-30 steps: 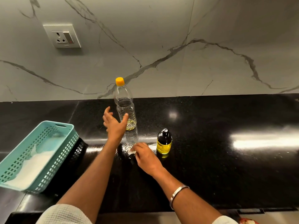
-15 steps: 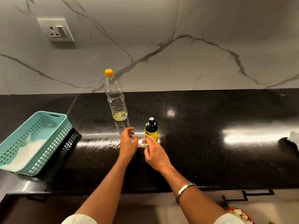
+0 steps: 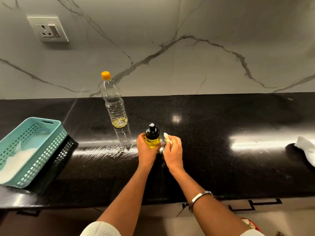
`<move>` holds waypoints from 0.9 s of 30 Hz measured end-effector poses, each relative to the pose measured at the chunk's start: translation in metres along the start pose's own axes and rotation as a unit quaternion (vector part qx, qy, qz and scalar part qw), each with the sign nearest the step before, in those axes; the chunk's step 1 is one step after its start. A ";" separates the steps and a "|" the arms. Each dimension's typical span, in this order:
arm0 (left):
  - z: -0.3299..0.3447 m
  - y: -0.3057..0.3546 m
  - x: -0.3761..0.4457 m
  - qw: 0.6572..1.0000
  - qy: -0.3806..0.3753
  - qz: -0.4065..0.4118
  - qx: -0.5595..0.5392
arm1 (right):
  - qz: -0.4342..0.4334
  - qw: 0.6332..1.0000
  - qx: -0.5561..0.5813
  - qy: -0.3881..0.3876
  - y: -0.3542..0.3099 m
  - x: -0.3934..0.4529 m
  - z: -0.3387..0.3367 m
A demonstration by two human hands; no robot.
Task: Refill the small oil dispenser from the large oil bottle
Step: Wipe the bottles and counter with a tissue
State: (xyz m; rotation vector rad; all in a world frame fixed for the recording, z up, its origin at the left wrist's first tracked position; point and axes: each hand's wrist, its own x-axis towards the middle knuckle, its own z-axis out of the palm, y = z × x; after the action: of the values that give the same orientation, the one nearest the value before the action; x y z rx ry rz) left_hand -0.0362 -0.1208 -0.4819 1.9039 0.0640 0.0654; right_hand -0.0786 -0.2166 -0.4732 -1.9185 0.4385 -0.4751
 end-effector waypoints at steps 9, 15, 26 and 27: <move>0.016 -0.010 0.006 0.998 0.062 0.025 0.003 | 0.013 0.993 0.073 -0.091 0.010 0.004 0.022; 0.011 -0.004 0.012 0.999 0.029 0.016 -0.034 | 0.047 0.985 0.118 -0.112 0.012 0.015 0.020; -0.016 -0.004 0.019 0.992 -0.112 0.045 -0.025 | 0.141 0.944 0.271 -0.127 0.001 0.042 0.023; -0.018 -0.003 0.020 0.991 -0.126 0.050 -0.023 | 0.150 0.938 0.282 -0.136 -0.001 0.045 0.021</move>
State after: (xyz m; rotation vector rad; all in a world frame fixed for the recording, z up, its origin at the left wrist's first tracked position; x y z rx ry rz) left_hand -0.0180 -0.1009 -0.4787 1.8540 -0.2022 -0.1058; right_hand -0.0296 -0.2225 -0.4745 -1.3051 0.3553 -0.1071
